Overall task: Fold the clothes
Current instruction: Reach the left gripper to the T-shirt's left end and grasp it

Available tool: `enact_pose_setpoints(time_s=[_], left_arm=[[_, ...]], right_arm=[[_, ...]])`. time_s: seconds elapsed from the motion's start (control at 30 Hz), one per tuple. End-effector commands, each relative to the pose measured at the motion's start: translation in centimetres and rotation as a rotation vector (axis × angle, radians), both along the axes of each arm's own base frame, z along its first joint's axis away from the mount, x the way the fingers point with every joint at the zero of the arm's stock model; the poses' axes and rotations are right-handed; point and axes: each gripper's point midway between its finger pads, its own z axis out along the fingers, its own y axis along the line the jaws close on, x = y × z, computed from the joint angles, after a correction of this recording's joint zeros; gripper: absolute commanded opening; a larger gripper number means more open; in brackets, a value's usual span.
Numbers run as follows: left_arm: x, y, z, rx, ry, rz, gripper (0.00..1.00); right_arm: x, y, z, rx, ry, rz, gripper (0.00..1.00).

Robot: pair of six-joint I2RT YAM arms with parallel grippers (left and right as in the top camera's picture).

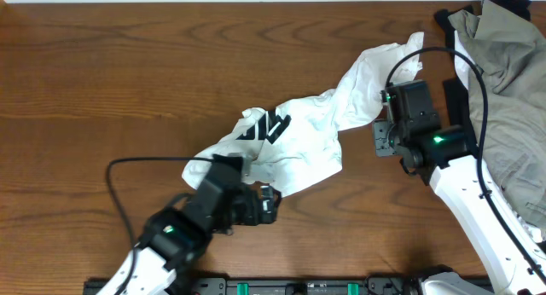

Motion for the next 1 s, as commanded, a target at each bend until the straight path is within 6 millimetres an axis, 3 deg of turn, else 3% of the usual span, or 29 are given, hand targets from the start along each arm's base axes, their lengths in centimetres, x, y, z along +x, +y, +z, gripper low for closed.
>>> enact_pose_setpoints(time_s=[0.0,0.13,0.27,0.37,0.43,0.53,0.7,0.97], left_arm=[[1.5,0.4,-2.1,0.08,0.018,0.18,0.98],[2.9,0.4,-4.7,0.142,0.046,0.304,0.98],[4.1,-0.6,-7.1,0.156,0.068,0.321,1.0],[5.1,-1.6,-8.2,0.145,0.06,0.322,0.91],[5.7,-2.2,-8.6,0.13,0.048,0.322,0.8],[6.2,-2.6,-9.0,0.119,0.04,0.323,0.76],[6.5,-2.9,-9.4,0.083,0.065,0.379,0.58],[5.6,-3.8,-9.7,0.06,0.102,0.367,0.55]], right_arm=[[-0.3,-1.0,-0.4,0.003,0.023,-0.044,0.5],[-0.8,-1.2,-0.7,-0.004,0.047,-0.046,0.5],[-1.0,-1.3,-0.8,-0.006,0.053,-0.046,0.5],[-1.0,-1.3,-0.8,-0.002,0.052,-0.055,0.5],[-1.0,-1.3,-0.8,0.001,0.051,-0.059,0.5],[-1.0,-1.3,-0.8,0.001,0.053,-0.059,0.5],[-1.0,-1.3,-0.8,0.0,0.055,-0.059,0.5],[-1.1,-1.3,-0.8,0.0,0.056,-0.059,0.5]])
